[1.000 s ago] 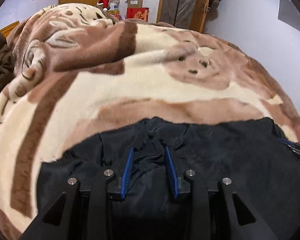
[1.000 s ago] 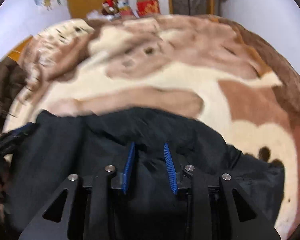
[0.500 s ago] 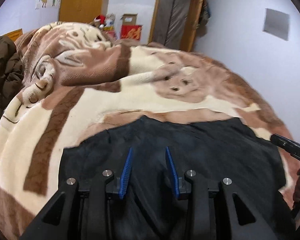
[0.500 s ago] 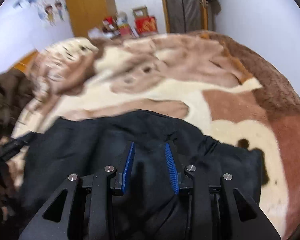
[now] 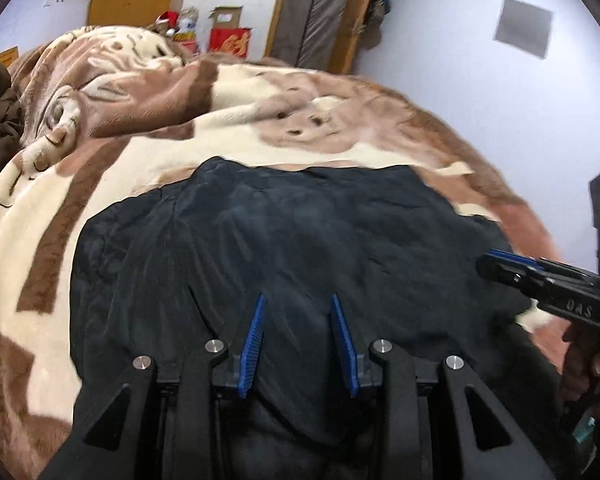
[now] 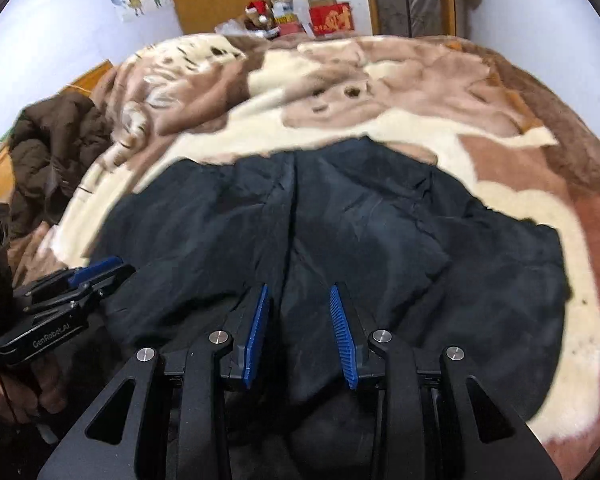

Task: Fold large clothes

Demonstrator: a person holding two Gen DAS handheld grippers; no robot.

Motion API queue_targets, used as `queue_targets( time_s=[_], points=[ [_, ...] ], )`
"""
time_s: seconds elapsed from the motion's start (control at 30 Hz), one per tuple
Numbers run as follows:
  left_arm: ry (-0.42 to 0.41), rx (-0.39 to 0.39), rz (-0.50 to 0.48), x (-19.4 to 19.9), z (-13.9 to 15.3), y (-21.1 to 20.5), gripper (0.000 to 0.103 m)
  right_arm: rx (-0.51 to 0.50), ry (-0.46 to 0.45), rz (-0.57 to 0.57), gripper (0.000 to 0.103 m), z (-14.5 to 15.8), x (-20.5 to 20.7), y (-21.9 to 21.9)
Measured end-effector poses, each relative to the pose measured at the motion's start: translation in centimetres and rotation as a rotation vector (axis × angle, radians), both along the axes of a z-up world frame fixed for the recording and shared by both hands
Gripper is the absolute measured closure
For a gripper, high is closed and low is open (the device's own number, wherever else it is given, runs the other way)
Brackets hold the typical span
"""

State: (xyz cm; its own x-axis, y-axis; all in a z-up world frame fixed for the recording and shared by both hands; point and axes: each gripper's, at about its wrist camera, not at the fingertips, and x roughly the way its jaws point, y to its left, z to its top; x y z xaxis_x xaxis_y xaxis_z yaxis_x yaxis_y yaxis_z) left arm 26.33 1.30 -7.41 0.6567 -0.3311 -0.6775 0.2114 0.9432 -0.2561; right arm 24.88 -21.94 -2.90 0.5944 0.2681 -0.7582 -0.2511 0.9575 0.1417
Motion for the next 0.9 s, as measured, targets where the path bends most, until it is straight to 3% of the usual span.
queue_targets(
  time_s=[0.13, 0.23, 0.37, 0.63, 0.9],
  points=[
    [0.039, 0.003, -0.038, -2.5, -1.7, -1.4, 0.067, 0.026, 0.028, 0.034, 0.070, -1.3, -2.9, 1.2],
    [0.107, 0.021, -0.017, -1.9, -4.6, -2.3, 0.067, -0.016, 0.098, 0.029, 0.070, -4.9, -2.2, 1.9],
    [0.140, 0.041, 0.009, -0.8, -6.2, -2.9, 0.067, -0.043, 0.138, -0.011, 0.072, -8.1, -0.9, 1.7],
    [0.138, 0.049, 0.021, -0.4, -7.0, -3.3, 0.067, -0.066, 0.113, -0.023, 0.072, -9.6, -0.6, 1.7],
    [0.126, 0.071, 0.025, -0.8, -6.2, -3.4, 0.067, -0.064, 0.125, -0.031, 0.072, -8.6, -1.1, 1.8]
  ],
)
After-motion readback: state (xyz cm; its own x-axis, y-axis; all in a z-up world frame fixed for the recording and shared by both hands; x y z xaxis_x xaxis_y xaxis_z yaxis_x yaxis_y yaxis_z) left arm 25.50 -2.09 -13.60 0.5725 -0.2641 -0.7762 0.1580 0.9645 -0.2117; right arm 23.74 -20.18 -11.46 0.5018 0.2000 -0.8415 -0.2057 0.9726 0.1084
